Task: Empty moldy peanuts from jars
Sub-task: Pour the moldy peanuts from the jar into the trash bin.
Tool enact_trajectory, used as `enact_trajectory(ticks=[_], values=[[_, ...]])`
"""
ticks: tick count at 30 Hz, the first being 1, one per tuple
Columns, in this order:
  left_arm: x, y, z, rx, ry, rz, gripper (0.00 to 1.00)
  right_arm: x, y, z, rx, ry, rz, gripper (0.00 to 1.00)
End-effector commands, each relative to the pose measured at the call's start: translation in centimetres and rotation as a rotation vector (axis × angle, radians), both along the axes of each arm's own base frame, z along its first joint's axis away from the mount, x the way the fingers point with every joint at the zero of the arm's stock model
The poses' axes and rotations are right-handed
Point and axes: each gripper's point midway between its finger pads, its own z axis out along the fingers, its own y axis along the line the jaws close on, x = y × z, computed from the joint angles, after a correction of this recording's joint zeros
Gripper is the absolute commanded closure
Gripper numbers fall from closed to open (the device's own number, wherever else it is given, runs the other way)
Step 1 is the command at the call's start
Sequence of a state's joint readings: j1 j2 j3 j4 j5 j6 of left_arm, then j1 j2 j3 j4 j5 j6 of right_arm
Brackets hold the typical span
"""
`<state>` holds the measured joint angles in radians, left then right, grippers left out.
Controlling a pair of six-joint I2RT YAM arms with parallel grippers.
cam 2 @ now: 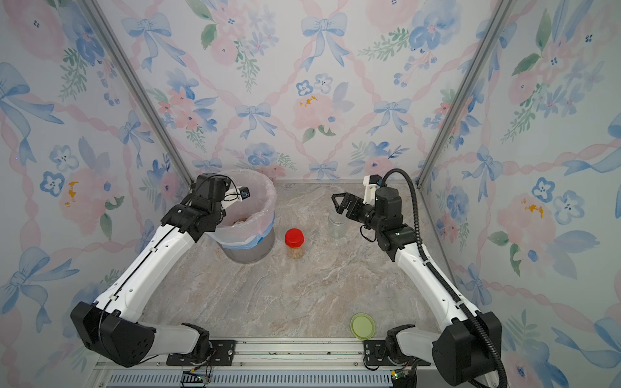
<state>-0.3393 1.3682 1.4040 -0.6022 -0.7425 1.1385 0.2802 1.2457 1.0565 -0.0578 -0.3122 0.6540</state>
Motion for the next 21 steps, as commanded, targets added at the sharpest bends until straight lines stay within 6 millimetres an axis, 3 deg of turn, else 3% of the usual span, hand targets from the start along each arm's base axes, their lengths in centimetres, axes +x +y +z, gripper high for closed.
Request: enact_trajectory(ticks=[1, 12, 21], values=[[0.3, 1.2, 3.4, 0.113, -0.050, 0.038, 1.00, 0.3, -0.1, 0.3, 0.041, -0.020, -0.001, 0.03], [0.7, -0.4, 4.7, 0.239, -0.006, -0.045, 1.00, 0.9, 0.3, -0.6, 0.093, -0.022, 0.002, 0.03], [0.8, -1.0, 3.8, 0.250, 0.024, -0.088, 1.00, 1.1, 0.2, -0.6, 0.090, -0.021, 0.000, 0.02]])
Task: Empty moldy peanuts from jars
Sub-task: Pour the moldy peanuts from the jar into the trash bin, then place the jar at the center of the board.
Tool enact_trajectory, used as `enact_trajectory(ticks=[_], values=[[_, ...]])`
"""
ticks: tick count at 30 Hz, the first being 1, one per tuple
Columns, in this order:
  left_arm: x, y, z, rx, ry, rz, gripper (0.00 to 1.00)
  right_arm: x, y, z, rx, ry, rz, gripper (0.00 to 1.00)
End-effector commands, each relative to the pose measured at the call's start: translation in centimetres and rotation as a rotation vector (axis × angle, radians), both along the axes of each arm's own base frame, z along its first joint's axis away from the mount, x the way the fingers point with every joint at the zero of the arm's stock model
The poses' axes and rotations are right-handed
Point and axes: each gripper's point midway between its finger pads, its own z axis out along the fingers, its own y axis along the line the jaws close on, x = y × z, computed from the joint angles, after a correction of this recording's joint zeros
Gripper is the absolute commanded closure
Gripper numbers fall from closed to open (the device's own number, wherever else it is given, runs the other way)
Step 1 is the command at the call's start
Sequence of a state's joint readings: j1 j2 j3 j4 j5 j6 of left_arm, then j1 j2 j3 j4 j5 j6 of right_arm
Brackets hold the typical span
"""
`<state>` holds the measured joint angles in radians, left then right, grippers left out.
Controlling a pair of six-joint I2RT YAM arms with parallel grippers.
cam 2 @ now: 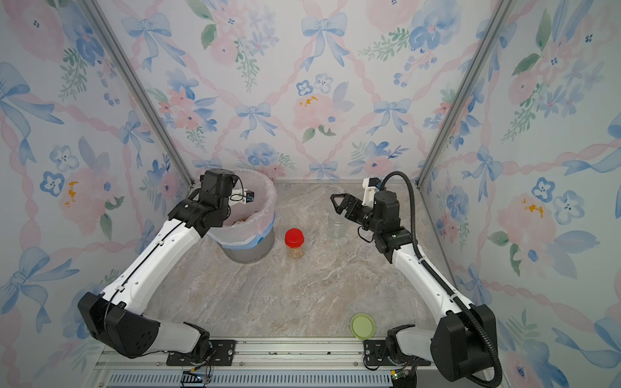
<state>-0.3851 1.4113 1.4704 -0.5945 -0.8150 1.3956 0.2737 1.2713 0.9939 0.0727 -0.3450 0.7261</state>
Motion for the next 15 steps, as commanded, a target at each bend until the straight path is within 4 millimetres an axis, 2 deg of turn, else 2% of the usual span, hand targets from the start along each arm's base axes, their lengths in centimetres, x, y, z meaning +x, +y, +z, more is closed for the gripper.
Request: enact_trajectory(ticks=[1, 6, 10, 12, 14, 15], values=[[0.0, 0.0, 2.1, 0.018, -0.049, -0.006, 1.00, 0.3, -0.3, 0.3, 0.015, -0.020, -0.006, 0.03], [-0.7, -0.4, 1.8, 0.020, -0.040, -0.037, 1.00, 0.3, -0.4, 0.3, 0.019, -0.021, -0.012, 0.02], [-1.2, 0.2, 0.3, 0.020, -0.007, -0.041, 1.00, 0.6, -0.4, 0.3, 0.024, -0.022, -0.011, 0.03], [-0.8, 0.2, 1.0, 0.019, -0.018, -0.041, 1.00, 0.8, -0.2, 0.4, 0.028, -0.018, -0.002, 0.02], [-0.3, -0.9, 2.1, -0.008, -0.054, -0.046, 1.00, 0.8, -0.1, 0.5, 0.029, -0.017, 0.001, 0.03], [-0.1, -1.5, 1.7, -0.025, -0.049, -0.063, 1.00, 0.9, -0.1, 0.5, 0.031, -0.020, 0.001, 0.02]])
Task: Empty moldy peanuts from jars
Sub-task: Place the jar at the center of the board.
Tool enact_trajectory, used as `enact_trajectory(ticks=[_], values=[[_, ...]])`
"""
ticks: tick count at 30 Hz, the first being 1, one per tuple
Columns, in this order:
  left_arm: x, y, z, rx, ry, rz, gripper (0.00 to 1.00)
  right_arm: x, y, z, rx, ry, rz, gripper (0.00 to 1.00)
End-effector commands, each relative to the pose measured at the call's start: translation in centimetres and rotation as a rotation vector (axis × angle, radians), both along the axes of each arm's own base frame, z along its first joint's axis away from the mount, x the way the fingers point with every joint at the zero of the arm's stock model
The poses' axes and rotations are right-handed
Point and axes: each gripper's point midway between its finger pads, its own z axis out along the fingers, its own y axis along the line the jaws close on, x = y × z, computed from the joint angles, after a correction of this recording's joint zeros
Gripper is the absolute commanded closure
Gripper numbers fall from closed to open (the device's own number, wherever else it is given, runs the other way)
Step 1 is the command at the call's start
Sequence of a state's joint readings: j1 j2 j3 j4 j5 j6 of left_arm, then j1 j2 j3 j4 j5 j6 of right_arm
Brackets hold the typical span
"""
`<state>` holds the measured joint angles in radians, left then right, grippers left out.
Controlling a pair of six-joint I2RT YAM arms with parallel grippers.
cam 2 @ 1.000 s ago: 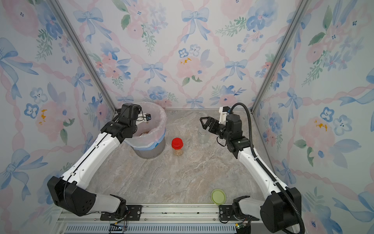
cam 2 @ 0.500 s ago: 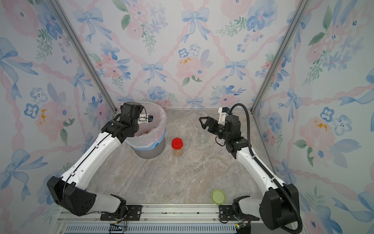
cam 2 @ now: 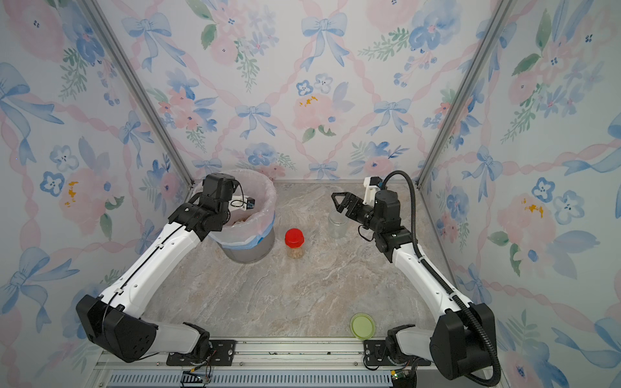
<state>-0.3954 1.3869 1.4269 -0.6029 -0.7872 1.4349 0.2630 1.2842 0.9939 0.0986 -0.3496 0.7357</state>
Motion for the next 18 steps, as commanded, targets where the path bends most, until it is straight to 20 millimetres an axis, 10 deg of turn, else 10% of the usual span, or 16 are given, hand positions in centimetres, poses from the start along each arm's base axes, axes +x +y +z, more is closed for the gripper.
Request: enact_trajectory(ticks=[1, 9, 18], values=[[0.6, -1.2, 1.9, -0.061, -0.075, -0.026, 1.00, 0.4, 0.2, 0.4, 0.023, -0.015, 0.009, 0.02], [1.2, -4.1, 6.7, -0.380, -0.228, -0.100, 1.00, -0.1, 0.8, 1.3, 0.007, -0.031, 0.059, 0.03], [-2.9, -19.4, 10.9, -0.960, -0.176, -0.524, 1.00, -3.8, 4.3, 5.8, 0.085, -0.098, 0.388, 0.02]])
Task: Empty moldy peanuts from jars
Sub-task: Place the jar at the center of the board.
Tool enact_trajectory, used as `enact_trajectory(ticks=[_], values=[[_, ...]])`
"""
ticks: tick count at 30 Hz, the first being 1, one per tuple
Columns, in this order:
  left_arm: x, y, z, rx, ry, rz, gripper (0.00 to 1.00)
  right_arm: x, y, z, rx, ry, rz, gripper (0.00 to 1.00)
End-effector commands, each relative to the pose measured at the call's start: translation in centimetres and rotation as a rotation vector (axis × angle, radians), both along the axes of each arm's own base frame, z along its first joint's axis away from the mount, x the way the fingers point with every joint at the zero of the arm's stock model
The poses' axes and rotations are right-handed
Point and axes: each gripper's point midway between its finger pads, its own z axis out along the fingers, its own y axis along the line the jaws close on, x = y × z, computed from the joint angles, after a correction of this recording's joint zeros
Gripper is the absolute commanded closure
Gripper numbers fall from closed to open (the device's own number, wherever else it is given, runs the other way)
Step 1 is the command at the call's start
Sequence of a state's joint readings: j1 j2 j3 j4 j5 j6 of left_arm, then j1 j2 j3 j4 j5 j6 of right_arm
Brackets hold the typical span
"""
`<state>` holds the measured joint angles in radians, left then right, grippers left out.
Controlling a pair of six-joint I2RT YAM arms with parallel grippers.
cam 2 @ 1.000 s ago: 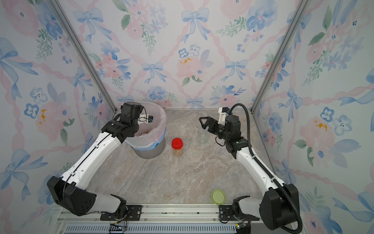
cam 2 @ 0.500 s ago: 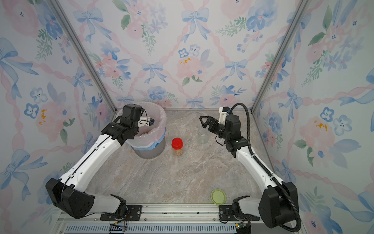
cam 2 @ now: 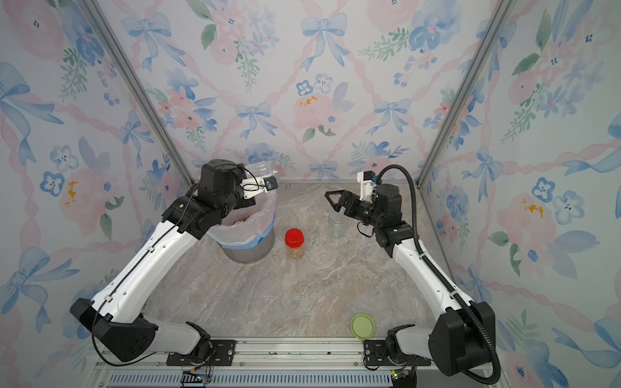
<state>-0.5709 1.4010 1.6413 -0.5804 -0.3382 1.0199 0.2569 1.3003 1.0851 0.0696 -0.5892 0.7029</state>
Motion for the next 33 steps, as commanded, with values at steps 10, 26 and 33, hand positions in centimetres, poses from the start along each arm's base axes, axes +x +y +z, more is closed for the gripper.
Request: enact_trajectory(ticks=[10, 26, 33], values=[[-2.7, -11.2, 1.5, -0.744, 0.081, -0.270, 1.00, -5.2, 0.3, 4.1, 0.120, -0.093, 0.150, 0.03], [-5.0, -14.2, -2.9, -1.044, 0.130, -0.324, 1.00, -7.0, -0.2, 2.5, 0.067, -0.071, 0.087, 0.03], [-6.1, -15.7, -4.1, -1.043, 0.161, -0.349, 1.00, -7.1, 1.4, 2.5, 0.050, -0.079, 0.107, 0.03]])
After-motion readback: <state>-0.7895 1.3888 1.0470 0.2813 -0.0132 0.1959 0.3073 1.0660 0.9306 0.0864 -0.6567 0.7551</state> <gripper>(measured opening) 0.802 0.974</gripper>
